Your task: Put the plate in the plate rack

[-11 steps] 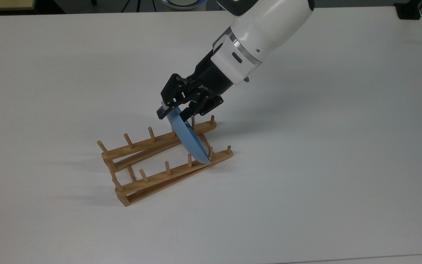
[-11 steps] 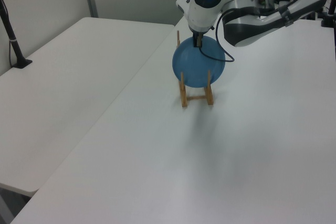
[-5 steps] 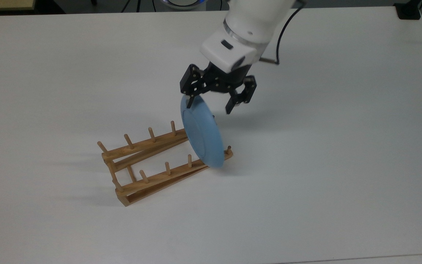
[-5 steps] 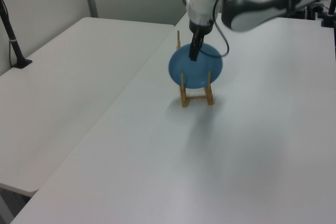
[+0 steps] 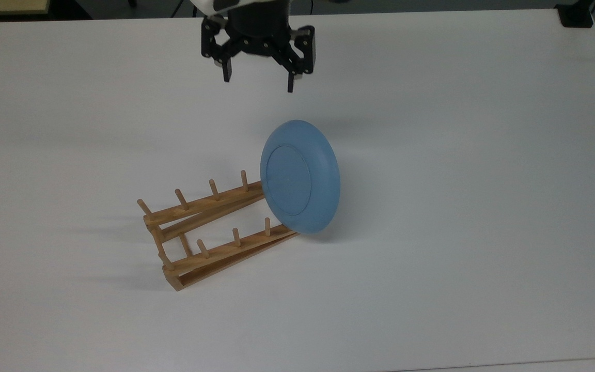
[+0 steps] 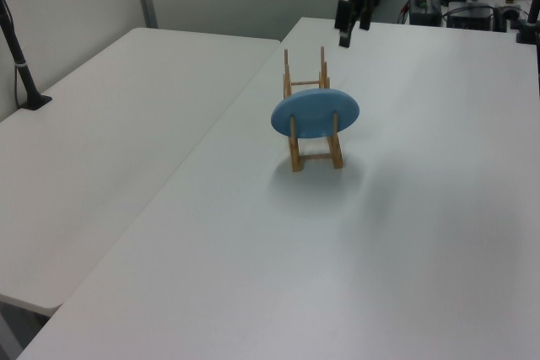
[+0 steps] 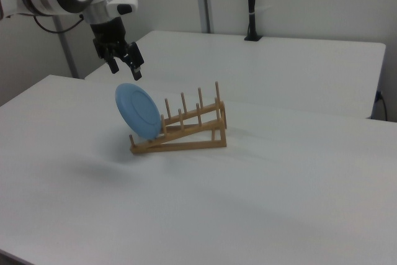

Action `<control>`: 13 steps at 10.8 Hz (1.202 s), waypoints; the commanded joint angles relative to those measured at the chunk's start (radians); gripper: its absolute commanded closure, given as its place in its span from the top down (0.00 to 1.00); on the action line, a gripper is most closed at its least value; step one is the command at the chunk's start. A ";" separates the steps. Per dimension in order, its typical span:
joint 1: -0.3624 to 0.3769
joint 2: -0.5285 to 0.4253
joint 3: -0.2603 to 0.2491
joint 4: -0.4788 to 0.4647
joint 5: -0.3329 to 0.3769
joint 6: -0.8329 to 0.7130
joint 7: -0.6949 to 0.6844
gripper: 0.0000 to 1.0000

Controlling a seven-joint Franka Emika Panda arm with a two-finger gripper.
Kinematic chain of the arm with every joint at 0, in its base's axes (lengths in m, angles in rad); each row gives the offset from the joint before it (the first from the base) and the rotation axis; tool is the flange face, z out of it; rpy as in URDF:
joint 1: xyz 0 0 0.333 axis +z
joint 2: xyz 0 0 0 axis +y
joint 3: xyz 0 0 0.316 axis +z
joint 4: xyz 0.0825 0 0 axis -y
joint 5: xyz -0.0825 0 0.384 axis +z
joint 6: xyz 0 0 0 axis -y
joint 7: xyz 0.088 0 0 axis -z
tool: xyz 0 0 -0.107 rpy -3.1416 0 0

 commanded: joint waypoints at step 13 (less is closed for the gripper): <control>-0.087 -0.107 0.021 -0.108 0.015 -0.155 -0.141 1.00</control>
